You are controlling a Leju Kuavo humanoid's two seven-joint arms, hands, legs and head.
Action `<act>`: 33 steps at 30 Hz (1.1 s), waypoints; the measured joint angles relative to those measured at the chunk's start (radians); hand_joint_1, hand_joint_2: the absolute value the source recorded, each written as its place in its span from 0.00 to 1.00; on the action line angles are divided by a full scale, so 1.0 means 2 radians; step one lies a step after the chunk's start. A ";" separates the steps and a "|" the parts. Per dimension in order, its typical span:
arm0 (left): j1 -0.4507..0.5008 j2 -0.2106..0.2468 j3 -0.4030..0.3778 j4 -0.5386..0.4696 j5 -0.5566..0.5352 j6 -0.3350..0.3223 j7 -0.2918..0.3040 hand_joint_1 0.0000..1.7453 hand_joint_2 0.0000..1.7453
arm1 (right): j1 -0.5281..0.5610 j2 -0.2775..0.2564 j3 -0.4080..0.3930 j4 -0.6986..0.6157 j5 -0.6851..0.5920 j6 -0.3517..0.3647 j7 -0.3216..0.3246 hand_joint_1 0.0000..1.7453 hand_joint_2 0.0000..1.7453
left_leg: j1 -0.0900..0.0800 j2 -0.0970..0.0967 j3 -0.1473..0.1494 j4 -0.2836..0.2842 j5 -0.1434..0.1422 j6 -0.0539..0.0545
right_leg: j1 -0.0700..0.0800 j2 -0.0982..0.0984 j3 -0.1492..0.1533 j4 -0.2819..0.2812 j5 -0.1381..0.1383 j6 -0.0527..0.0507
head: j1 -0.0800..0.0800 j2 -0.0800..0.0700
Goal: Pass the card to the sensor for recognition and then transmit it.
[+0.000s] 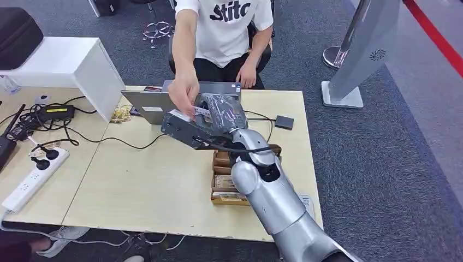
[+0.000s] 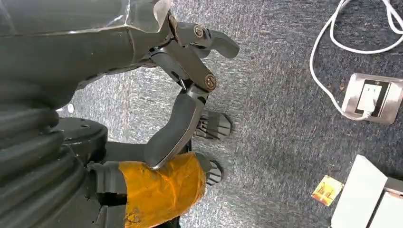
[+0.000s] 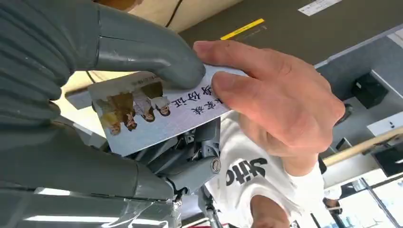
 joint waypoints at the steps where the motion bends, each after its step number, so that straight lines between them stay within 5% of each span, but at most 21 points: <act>1: 0.000 0.000 0.000 0.000 -0.001 0.000 0.000 0.00 1.00 | -0.001 0.000 0.000 0.003 -0.002 -0.002 0.000 0.00 1.00 | 0.000 0.000 0.000 0.000 0.000 0.000 | 0.000 0.000 0.000 0.000 0.000 0.000 | 0.000 0.000; 9: 0.000 0.002 0.000 0.000 0.007 0.003 -0.002 0.00 1.00 | 0.044 -0.008 -0.009 -0.039 -0.027 -0.023 -0.039 0.00 1.00 | 0.000 0.000 0.000 0.000 0.000 0.000 | 0.000 0.000 0.000 0.000 0.000 0.000 | 0.000 0.000; 13: 0.006 0.015 0.000 0.001 0.024 -0.003 -0.011 0.00 1.00 | 0.130 -0.054 -0.028 -0.137 -0.075 -0.031 -0.129 0.00 1.00 | 0.000 -0.001 0.000 0.000 -0.001 0.000 | 0.000 -0.001 0.000 -0.001 0.000 0.000 | 0.000 0.000; 19: 0.016 0.034 0.003 0.001 0.037 -0.006 -0.018 0.00 1.00 | 0.236 -0.113 -0.093 -0.257 -0.113 -0.037 -0.198 0.00 1.00 | 0.000 0.000 0.000 0.000 -0.001 0.001 | 0.000 -0.001 0.000 -0.001 0.000 0.001 | 0.000 0.000; 25: 0.020 0.043 0.007 0.001 0.047 -0.005 -0.020 0.00 1.00 | 0.291 -0.156 -0.150 -0.320 -0.088 -0.024 -0.215 0.00 1.00 | 0.000 0.000 0.000 0.000 -0.001 0.001 | 0.000 -0.001 0.000 -0.001 0.000 0.001 | 0.000 0.000; 33: 0.022 0.058 0.015 0.001 0.055 -0.009 -0.023 0.00 1.00 | 0.329 -0.234 -0.156 -0.321 -0.085 0.003 -0.255 0.00 1.00 | 0.000 0.000 0.000 0.000 -0.001 0.001 | 0.000 -0.001 0.000 -0.001 0.000 0.001 | 0.000 0.000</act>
